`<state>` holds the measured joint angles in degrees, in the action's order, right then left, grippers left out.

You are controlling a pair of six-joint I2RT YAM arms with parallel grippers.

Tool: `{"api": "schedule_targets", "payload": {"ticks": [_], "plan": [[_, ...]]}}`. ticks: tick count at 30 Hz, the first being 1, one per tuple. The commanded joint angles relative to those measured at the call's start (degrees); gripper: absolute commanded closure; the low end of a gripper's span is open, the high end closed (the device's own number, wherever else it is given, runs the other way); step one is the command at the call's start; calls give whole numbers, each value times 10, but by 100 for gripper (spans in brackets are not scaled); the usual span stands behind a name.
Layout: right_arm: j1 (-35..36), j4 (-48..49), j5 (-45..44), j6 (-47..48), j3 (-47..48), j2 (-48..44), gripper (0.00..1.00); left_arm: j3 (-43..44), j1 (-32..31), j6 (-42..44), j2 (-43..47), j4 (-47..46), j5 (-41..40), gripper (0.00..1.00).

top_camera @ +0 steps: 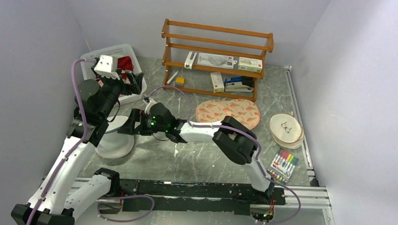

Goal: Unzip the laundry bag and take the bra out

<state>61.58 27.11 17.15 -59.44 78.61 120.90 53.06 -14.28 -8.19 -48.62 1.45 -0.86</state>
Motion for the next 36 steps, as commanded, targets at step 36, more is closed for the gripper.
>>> {"api": "schedule_targets", "payload": {"ticks": [36], "plan": [[-21, -47, -29, 47, 166, 125, 21, -4, 7, 3, -44, -36, 69, 5]]}}
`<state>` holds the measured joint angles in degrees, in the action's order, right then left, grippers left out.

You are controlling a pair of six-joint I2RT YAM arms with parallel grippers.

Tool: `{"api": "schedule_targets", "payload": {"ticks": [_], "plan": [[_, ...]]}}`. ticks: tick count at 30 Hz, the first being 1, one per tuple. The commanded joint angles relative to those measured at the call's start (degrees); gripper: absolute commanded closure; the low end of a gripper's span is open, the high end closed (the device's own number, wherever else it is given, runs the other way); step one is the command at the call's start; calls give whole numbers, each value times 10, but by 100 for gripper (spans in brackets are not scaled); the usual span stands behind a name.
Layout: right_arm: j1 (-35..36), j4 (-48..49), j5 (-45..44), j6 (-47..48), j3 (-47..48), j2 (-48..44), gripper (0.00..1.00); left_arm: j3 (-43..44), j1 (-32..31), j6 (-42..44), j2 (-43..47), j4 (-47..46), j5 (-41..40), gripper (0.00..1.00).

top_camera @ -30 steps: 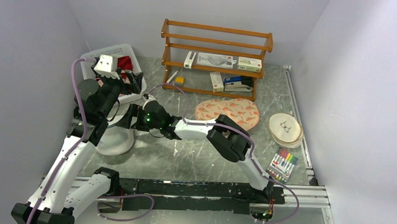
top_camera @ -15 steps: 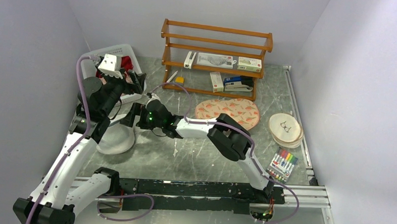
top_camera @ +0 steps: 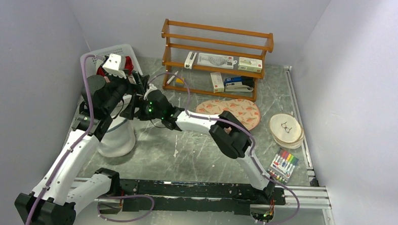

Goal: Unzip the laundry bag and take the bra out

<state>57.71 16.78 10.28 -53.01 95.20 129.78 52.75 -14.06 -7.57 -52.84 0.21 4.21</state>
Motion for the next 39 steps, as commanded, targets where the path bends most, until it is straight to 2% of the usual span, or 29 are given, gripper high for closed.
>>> {"api": "schedule_targets", "payload": {"ticks": [1, 2, 4, 6, 9, 12, 15, 20, 26, 29, 31, 34, 37, 39], "plan": [[20, 75, 39, -17, -5, 36, 26, 1, 5, -4, -2, -22, 21, 5], [22, 86, 33, -13, -11, 32, 31, 3, 5, -3, -3, -19, 20, 4], [22, 109, 32, -4, -29, 26, 51, 3, 5, -2, -1, -19, 17, 4], [19, 106, 35, 3, -40, 17, 62, 4, 5, -2, 4, -16, 9, 4], [9, 109, 49, 5, -70, -10, 86, 1, 6, -1, 19, -19, 10, 4], [-7, 143, 49, -3, -143, -67, 100, -2, 7, -4, 25, -26, 14, 3], [-26, 170, 41, 10, -226, -144, 100, 0, 7, -8, 18, -23, 23, 3], [-68, 154, -1, 41, -360, -300, 100, -1, 7, -14, 10, -27, 39, 3], [-142, 69, 66, 104, -451, -402, 100, 2, 6, -19, -8, -27, 62, 2], [-158, 28, 24, 112, -493, -447, 100, 5, 6, -27, -26, -27, 86, 2], [-157, 55, 16, 102, -532, -470, 100, 11, 6, -32, -44, -23, 112, 0], [-149, 121, 63, 58, -572, -474, 100, 17, 6, -39, -63, -22, 141, 0], [-115, 187, 71, 12, -604, -464, 90, 21, 4, -42, -73, -19, 150, 0], [-79, 227, 47, -8, -628, -457, 87, 29, -8, -40, -81, -1, 129, 0]]}}
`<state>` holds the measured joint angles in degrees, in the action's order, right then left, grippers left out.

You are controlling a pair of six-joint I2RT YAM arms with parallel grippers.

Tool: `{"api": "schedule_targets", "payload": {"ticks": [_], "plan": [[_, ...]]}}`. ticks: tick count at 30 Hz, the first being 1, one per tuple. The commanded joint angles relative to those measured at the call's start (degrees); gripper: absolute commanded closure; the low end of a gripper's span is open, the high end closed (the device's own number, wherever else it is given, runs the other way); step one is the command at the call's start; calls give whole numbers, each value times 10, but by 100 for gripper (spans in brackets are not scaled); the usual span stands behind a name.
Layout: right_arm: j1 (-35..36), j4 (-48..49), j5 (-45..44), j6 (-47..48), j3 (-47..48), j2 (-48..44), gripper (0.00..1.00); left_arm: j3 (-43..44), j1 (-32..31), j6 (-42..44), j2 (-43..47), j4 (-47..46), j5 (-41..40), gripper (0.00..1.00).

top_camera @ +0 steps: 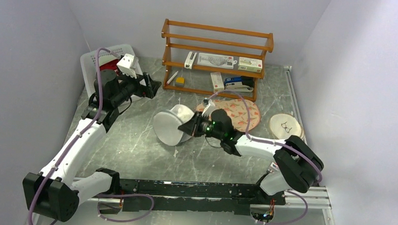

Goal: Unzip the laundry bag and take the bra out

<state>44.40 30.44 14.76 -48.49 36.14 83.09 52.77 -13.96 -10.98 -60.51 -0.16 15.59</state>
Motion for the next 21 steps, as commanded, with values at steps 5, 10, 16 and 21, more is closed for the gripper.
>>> {"api": "schedule_targets", "payload": {"ticks": [5, 10, 16, 21], "plan": [[69, 174, -28, -103, -112, 22, 89, 43, -31, -79, -10, 152, -55, 6], [71, 204, -3, -78, -142, 30, 89, -56, -31, -256, 106, 207, 10, 8], [73, 192, 10, -28, -141, 28, 88, -178, -31, -474, 247, 246, 41, 12], [74, 154, -4, 1, -133, 11, 87, -178, -31, -573, 249, 344, 11, 10]]}}
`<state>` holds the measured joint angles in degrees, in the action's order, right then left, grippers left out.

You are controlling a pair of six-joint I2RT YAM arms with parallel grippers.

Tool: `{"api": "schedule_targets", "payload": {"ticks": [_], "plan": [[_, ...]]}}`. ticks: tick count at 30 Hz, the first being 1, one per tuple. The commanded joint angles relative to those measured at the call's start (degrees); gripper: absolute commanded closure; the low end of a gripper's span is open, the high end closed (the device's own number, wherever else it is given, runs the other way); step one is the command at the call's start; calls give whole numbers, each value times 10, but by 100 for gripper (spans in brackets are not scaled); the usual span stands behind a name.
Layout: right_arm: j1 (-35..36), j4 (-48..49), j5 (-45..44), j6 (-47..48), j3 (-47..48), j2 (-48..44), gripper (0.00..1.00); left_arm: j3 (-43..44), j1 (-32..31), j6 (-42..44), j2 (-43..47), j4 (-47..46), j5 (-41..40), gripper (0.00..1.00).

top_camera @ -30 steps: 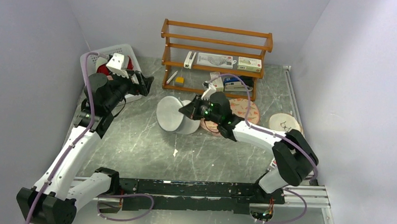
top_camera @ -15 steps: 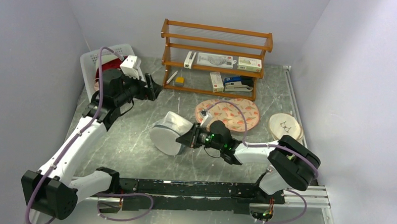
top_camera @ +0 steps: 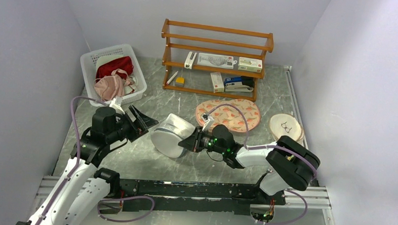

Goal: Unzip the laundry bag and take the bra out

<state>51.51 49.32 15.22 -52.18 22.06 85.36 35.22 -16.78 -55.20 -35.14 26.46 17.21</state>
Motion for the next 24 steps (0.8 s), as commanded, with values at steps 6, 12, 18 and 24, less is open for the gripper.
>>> {"api": "schedule_targets", "payload": {"ticks": [6, 12, 18, 24], "plan": [[5, -113, -30, 80, 29, -50, 85, -6, -6, -216, -49, 69, 15, 9], [10, -154, -42, 112, 54, -51, 84, -10, -24, -264, -100, 16, 5, 8], [33, -196, -79, 134, 71, -70, 83, -6, -66, -282, -159, -10, -32, 21], [40, -235, -85, 151, 83, -102, 77, 13, -67, -235, -145, 25, -95, 59]]}}
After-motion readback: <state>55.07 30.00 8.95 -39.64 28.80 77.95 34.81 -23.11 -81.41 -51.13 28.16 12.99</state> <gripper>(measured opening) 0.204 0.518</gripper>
